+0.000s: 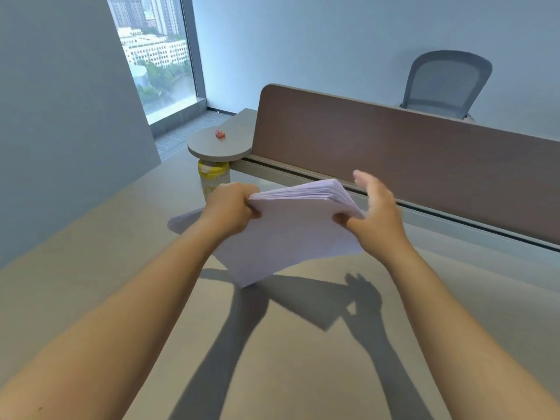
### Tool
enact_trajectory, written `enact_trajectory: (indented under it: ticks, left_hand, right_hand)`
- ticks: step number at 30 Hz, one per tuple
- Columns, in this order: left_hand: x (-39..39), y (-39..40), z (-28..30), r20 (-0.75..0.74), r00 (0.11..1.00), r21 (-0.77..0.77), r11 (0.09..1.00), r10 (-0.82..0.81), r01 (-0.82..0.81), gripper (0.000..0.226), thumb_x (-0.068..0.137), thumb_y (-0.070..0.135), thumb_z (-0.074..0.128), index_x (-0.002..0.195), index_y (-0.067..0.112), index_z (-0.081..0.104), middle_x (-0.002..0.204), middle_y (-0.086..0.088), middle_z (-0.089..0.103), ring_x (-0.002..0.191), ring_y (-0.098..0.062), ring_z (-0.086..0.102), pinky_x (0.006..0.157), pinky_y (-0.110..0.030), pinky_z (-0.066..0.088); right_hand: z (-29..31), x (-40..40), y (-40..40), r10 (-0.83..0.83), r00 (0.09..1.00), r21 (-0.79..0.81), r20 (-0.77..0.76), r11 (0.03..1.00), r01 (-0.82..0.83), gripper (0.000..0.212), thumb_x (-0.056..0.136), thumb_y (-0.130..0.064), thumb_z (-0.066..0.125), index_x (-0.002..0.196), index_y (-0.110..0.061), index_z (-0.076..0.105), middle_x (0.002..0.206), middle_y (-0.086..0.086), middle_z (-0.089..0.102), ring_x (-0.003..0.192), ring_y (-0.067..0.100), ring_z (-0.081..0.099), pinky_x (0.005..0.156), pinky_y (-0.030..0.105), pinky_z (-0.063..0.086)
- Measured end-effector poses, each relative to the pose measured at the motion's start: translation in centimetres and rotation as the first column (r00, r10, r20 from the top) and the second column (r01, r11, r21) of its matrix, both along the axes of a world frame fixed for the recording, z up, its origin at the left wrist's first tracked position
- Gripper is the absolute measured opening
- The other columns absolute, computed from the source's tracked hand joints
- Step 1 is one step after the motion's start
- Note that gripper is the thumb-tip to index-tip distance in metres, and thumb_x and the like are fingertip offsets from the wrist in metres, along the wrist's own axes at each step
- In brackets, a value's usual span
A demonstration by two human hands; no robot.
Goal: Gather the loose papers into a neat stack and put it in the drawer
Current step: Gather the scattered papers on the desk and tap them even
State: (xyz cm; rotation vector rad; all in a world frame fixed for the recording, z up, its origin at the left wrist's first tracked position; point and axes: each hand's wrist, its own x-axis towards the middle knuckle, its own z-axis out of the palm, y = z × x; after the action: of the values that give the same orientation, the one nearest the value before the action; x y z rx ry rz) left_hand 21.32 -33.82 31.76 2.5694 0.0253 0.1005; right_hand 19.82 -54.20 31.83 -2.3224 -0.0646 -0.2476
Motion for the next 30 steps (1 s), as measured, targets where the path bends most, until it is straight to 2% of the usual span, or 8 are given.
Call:
enact_trajectory:
  ticks: [3, 6, 9, 11, 14, 16, 22, 30]
  left_hand:
    - [-1.4, -0.3, 0.1, 0.021, 1.000, 0.081, 0.997, -0.014, 0.012, 0.020, 0.087, 0.016, 0.057, 0.103, 0.008, 0.067, 0.109, -0.015, 0.067, 0.105, -0.030, 0.057, 0.091, -0.038, 0.043]
    - [-2.8, 0.5, -1.2, 0.196, 0.953, 0.041, 0.969, 0.230, -0.242, 0.043, 0.083, 0.027, 0.062, 0.124, 0.018, 0.054, 0.131, -0.008, 0.054, 0.128, -0.026, 0.040, 0.105, -0.040, 0.024]
    - [-4.6, 2.6, -3.4, 0.161, 0.812, -0.273, 0.816, 0.562, -0.510, 0.097, 0.074, 0.032, 0.072, 0.148, 0.019, 0.012, 0.157, -0.010, 0.013, 0.146, -0.027, 0.011, 0.116, -0.048, 0.007]
    - [-5.5, 4.2, -4.8, -0.053, 0.783, -0.564, 0.628, 0.620, -0.536, 0.111, 0.071, 0.026, 0.075, 0.149, 0.016, -0.004, 0.156, -0.009, 0.015, 0.145, -0.027, 0.018, 0.116, -0.049, 0.016]
    - [-6.7, 5.5, -6.5, -0.256, 0.876, -0.815, 0.395, 0.409, -0.423, 0.061, 0.079, 0.005, 0.065, 0.135, 0.005, 0.040, 0.099, 0.000, 0.070, 0.118, -0.030, 0.053, 0.090, -0.036, 0.047]
    - [-7.5, 5.9, -7.0, -0.283, 0.878, -0.840, 0.342, 0.387, -0.421, 0.037, 0.080, 0.000, 0.063, 0.116, -0.003, 0.057, 0.067, 0.003, 0.071, 0.087, -0.027, 0.063, 0.077, -0.027, 0.048]
    - [-9.5, 6.3, -6.9, -0.039, 0.866, -0.888, 0.381, 0.498, -0.258, 0.029, 0.075, -0.002, 0.067, 0.101, 0.009, 0.062, 0.054, 0.017, 0.071, 0.054, 0.002, 0.067, 0.055, -0.012, 0.054]
    - [-12.0, 6.2, -13.9, -0.159, 0.920, -0.904, 0.322, 0.357, -0.281, 0.036, 0.054, 0.007, 0.068, 0.087, 0.019, 0.062, 0.063, 0.017, 0.074, 0.063, 0.002, 0.069, 0.056, -0.011, 0.053]
  right_hand:
    - [-0.2, -0.7, 0.3, 0.196, 0.966, 0.146, -0.169, 0.974, -0.172, 0.011, 0.087, -0.003, 0.056, 0.089, -0.012, 0.062, 0.086, 0.007, 0.055, 0.070, 0.019, 0.047, 0.060, 0.025, 0.036]
    - [-1.6, -1.3, -0.3, 0.136, 0.979, 0.263, -0.150, 0.960, -0.093, 0.012, 0.087, 0.002, 0.054, 0.082, 0.004, 0.064, 0.079, 0.009, 0.051, 0.068, 0.020, 0.041, 0.053, 0.019, 0.037]
    - [-2.5, -1.7, -1.7, 0.062, 0.976, 0.402, -0.208, 0.915, 0.028, 0.015, 0.083, 0.003, 0.060, 0.068, 0.001, 0.062, 0.056, 0.005, 0.057, 0.054, 0.013, 0.049, 0.059, 0.020, 0.041]
    - [-3.0, -1.9, -2.5, 0.076, 0.966, 0.495, -0.247, 0.867, 0.058, 0.016, 0.081, 0.004, 0.061, 0.073, -0.009, 0.061, 0.047, -0.011, 0.063, 0.060, 0.017, 0.055, 0.066, 0.027, 0.042]
    - [-4.1, -2.3, -2.7, 0.112, 0.952, 0.561, -0.285, 0.825, 0.071, 0.015, 0.081, 0.005, 0.059, 0.084, -0.009, 0.062, 0.039, -0.020, 0.063, 0.057, 0.012, 0.060, 0.059, 0.024, 0.044]
    - [-4.7, -2.7, -2.4, 0.145, 0.946, 0.581, -0.290, 0.812, 0.054, 0.017, 0.082, 0.005, 0.059, 0.096, -0.004, 0.062, 0.044, -0.018, 0.066, 0.063, 0.014, 0.059, 0.062, 0.025, 0.045]
    - [-6.1, -3.5, -1.1, 0.158, 0.955, 0.638, -0.250, 0.769, 0.040, 0.035, 0.081, 0.003, 0.062, 0.116, 0.006, 0.058, 0.093, 0.005, 0.061, 0.082, 0.025, 0.058, 0.081, 0.035, 0.044]
    - [-11.0, -4.7, -2.2, 0.192, 0.914, 0.591, -0.357, 0.804, 0.062, 0.029, 0.077, 0.012, 0.059, 0.074, -0.016, 0.063, 0.061, -0.008, 0.069, 0.059, 0.004, 0.065, 0.067, 0.026, 0.050]
